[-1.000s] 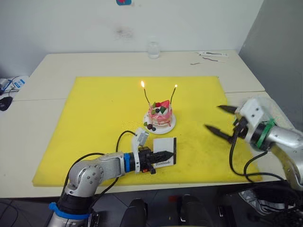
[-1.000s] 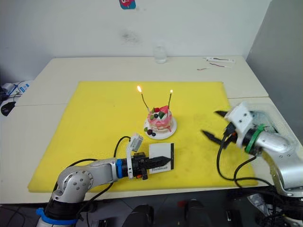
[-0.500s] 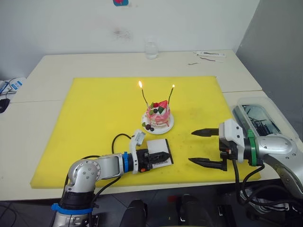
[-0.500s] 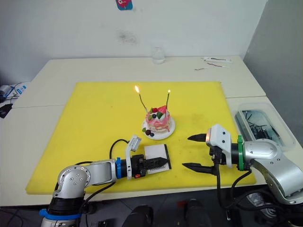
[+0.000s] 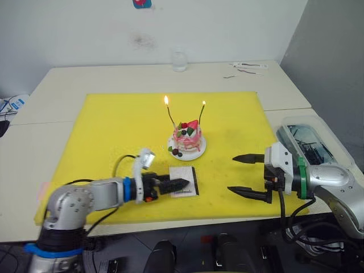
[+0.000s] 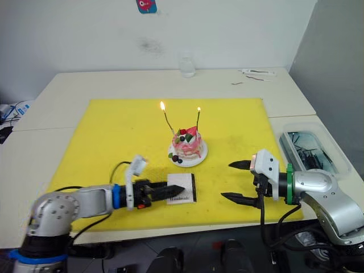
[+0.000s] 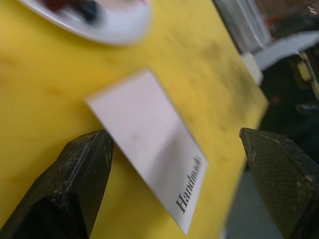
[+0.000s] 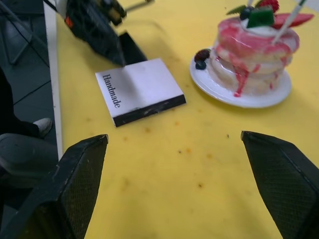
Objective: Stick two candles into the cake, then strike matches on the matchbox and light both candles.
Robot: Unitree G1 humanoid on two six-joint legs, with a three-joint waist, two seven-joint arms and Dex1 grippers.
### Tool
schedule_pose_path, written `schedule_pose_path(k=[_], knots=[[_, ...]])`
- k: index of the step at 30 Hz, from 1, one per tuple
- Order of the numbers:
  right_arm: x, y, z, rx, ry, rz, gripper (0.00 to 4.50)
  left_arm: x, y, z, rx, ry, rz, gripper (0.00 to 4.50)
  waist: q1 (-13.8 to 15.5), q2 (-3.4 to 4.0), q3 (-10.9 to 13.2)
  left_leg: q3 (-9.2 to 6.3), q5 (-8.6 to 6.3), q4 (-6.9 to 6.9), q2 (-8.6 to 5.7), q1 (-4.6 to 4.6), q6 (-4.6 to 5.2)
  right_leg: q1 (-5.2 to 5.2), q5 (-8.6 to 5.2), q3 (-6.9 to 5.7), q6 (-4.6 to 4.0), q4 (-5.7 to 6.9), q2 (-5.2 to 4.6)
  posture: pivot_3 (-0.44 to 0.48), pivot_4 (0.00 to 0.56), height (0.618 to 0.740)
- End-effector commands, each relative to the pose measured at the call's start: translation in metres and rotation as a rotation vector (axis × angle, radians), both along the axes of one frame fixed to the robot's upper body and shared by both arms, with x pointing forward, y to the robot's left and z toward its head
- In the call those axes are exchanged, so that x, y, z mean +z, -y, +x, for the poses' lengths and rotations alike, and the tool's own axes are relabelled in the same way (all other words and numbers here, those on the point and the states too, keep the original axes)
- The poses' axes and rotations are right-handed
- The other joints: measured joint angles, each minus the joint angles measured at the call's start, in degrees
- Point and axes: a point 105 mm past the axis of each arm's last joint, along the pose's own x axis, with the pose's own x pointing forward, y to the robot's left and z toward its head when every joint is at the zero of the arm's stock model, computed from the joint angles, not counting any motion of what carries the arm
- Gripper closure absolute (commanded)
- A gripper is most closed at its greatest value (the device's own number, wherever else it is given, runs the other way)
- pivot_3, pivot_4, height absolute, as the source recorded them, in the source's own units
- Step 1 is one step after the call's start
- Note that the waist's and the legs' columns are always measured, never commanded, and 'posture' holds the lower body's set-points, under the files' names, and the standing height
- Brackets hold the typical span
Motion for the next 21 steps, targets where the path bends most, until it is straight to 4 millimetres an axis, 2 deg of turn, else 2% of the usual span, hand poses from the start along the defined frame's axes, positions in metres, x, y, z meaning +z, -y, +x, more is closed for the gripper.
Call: schedule_pose_path(k=[1, 5, 8, 11, 13, 15, 18, 21], knots=[[0.008, 0.01, 0.005, -0.063, 0.055, 0.019, 0.0, 0.02, -0.032, 0.009, 0.096, 0.104, 0.057, 0.01, 0.05, 0.0, 0.0, 0.02, 0.0, 0.0, -0.01, -0.08, 0.0, -0.06, 0.0, 0.02, 0.0, -0.04, -0.01, 0.0, 0.15, 0.74], [0.008, 0.02, 0.012, -0.132, 0.065, 0.031, 0.0, 0.039, -0.071, 0.022, 0.23, 0.237, 0.159, 0.01, 0.3, -0.02, 0.01, 0.05, 0.0, -0.02, -0.11, -0.42, 0.0, -0.29, 0.01, 0.03, 0.02, -0.14, -0.1, 0.0, 0.15, 0.74], [0.011, 0.026, 0.023, -0.212, 0.078, 0.073, 0.0, 0.064, -0.106, 0.053, 0.483, 0.456, 0.24, 0.01, 0.65, -0.03, 0.02, 0.05, 0.0, -0.1, -0.1, -0.47, -0.01, -0.39, 0.0, 0.02, 0.03, -0.14, -0.11, 0.0, 0.15, 0.74], [0.014, 0.035, 0.041, -0.352, 0.118, 0.142, 0.0, 0.077, -0.136, 0.074, 0.695, 0.62, 0.399, 0.01, 1.47, -0.09, 0.03, 0.01, 0.01, -0.09, -0.06, -0.45, -0.02, -0.38, 0.01, -0.03, 0.02, -0.08, -0.08, 0.0, 0.15, 0.74], [0.012, 0.042, 0.05, -0.444, 0.117, 0.185, 0.0, 0.091, -0.141, 0.083, 0.765, 0.728, 0.445, 0.01, 1.55, -0.09, 0.03, 0.08, 0.01, -0.08, -0.07, -0.42, -0.02, -0.38, 0.02, 0.04, 0.02, -0.06, -0.08, 0.0, 0.15, 0.74], [0.006, 0.048, 0.056, -0.516, 0.109, 0.204, 0.0, 0.094, -0.145, 0.091, 0.832, 0.754, 0.476, 0.01, 1.68, -0.12, 0.02, 0.09, 0.01, -0.06, -0.09, -0.44, -0.02, -0.37, 0.03, 0.05, 0.04, -0.09, -0.08, 0.0, 0.15, 0.74], [0.001, 0.05, 0.058, -0.561, 0.112, 0.221, 0.0, 0.086, -0.146, 0.097, 0.87, 0.771, 0.542, 0.01, 1.72, -0.12, 0.02, 0.11, 0.01, -0.07, -0.12, -0.47, -0.02, -0.37, 0.2, 0.06, 0.34, -0.1, -0.11, 0.0, 0.15, 0.74], [-0.005, 0.051, 0.062, -0.614, 0.102, 0.231, 0.0, 0.067, -0.14, 0.101, 0.821, 0.738, 0.533, 0.01, 1.67, -0.12, 0.02, 0.16, 0.01, -0.13, -0.11, -0.47, -0.03, -0.44, 0.21, 0.08, 0.37, -0.1, -0.1, 0.0, 0.15, 0.74]])
